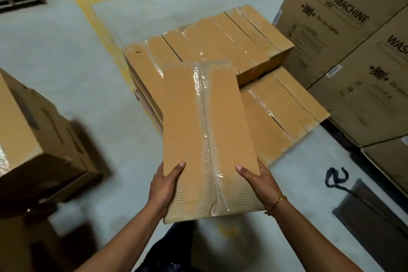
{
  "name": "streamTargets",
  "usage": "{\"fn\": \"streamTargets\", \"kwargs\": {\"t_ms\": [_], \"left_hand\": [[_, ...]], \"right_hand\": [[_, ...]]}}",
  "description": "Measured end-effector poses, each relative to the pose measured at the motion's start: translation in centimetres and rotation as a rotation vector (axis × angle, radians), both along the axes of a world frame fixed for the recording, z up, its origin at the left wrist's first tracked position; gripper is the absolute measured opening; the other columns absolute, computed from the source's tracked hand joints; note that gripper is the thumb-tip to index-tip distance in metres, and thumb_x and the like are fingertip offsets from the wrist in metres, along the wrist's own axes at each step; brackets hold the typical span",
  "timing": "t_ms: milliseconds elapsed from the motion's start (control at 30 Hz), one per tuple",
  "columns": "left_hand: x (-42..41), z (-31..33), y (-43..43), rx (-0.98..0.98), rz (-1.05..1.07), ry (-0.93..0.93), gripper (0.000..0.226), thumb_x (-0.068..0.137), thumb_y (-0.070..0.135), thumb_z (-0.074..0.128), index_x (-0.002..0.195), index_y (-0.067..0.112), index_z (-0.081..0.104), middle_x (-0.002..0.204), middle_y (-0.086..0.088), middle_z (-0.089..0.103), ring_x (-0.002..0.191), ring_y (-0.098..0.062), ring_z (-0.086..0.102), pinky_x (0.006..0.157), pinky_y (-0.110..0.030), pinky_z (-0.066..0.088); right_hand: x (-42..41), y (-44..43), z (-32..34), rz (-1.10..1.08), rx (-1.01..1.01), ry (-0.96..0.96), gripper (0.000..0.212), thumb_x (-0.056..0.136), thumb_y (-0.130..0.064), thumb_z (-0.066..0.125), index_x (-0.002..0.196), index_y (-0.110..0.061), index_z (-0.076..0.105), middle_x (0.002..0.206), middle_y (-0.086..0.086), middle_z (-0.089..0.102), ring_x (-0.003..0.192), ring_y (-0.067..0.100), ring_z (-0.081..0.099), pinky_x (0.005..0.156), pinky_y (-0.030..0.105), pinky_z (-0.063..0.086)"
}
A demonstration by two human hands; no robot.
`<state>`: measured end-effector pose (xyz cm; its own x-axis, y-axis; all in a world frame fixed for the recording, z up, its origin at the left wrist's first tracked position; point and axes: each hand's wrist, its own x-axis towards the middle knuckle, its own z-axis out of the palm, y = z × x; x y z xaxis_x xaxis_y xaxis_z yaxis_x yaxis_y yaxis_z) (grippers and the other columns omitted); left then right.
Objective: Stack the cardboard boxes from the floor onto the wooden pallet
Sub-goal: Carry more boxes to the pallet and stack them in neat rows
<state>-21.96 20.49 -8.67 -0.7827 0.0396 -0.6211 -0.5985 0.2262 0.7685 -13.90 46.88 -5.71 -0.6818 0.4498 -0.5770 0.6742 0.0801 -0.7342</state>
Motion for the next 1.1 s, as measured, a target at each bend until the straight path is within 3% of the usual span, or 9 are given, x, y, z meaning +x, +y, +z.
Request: {"fn": "streamTargets", "kwargs": {"t_ms": [100,267,367,667,800,967,1100], "left_hand": [[0.4,-2.0,3.4,-0.001,0.006,-0.047,0.081,0.065,0.078,0.07,0.131,0.032,0.066,0.114,0.009,0.076,0.104,-0.019,0.072,0.101,-0.051,0.055],[0.1,-5.2,8.7,-0.036,0.035,-0.104,0.084,0.065,0.08,0.067,0.135,0.033,0.062,0.118,0.008,0.073,0.107,-0.021,0.069,0.102,-0.05,0.053],[0.0,-6.7,11.3,-0.069,0.052,-0.109,0.066,0.083,0.071,0.068,0.138,0.036,0.058,0.12,0.009,0.071,0.111,-0.022,0.066,0.1,-0.044,0.052],[5.7,-10.4,18.0,-0.148,0.225,-0.153,0.056,0.092,0.06,0.067,0.14,0.035,0.056,0.116,0.014,0.068,0.106,-0.015,0.065,0.093,-0.036,0.048],[9.5,-12.0,20.8,-0.154,0.332,-0.163,0.053,0.092,0.059,0.067,0.139,0.036,0.057,0.11,0.018,0.068,0.101,-0.009,0.066,0.09,-0.034,0.048],[14.0,-14.7,23.2,-0.175,0.452,-0.168,0.064,0.079,0.072,0.065,0.134,0.04,0.06,0.111,0.022,0.071,0.102,-0.006,0.068,0.088,-0.032,0.051],[15.5,-17.1,24.4,-0.179,0.507,-0.17,0.056,0.09,0.062,0.067,0.138,0.038,0.055,0.11,0.025,0.066,0.099,0.001,0.064,0.08,-0.026,0.048]], "right_hand": [[0.5,3.7,-2.5,-0.012,-0.006,-0.053,0.097,0.056,-0.083,0.081,0.137,-0.034,0.059,0.125,-0.011,0.072,0.117,0.015,0.067,0.104,0.047,0.053],[-0.8,9.1,-5.3,0.023,-0.03,-0.125,0.101,0.055,-0.083,0.078,0.14,-0.032,0.057,0.13,-0.007,0.068,0.12,0.022,0.063,0.104,0.051,0.053],[-1.8,12.4,-7.9,0.086,-0.004,-0.171,0.11,0.053,-0.091,0.074,0.145,-0.035,0.052,0.136,-0.005,0.065,0.123,0.025,0.062,0.105,0.053,0.052],[-2.1,19.2,-11.8,0.318,0.044,-0.254,0.093,0.061,-0.082,0.067,0.139,-0.033,0.055,0.123,-0.006,0.07,0.109,0.023,0.067,0.098,0.053,0.056],[-0.8,21.7,-14.5,0.401,0.006,-0.248,0.088,0.057,-0.084,0.068,0.133,-0.041,0.055,0.12,-0.011,0.069,0.108,0.019,0.067,0.1,0.052,0.055],[0.7,23.7,-17.7,0.5,-0.013,-0.233,0.096,0.056,-0.084,0.068,0.138,-0.036,0.055,0.125,-0.005,0.069,0.109,0.02,0.066,0.1,0.049,0.055],[1.0,24.1,-20.2,0.558,-0.004,-0.237,0.105,0.056,-0.083,0.066,0.146,-0.032,0.049,0.126,-0.005,0.066,0.111,0.021,0.064,0.095,0.038,0.054]]}}
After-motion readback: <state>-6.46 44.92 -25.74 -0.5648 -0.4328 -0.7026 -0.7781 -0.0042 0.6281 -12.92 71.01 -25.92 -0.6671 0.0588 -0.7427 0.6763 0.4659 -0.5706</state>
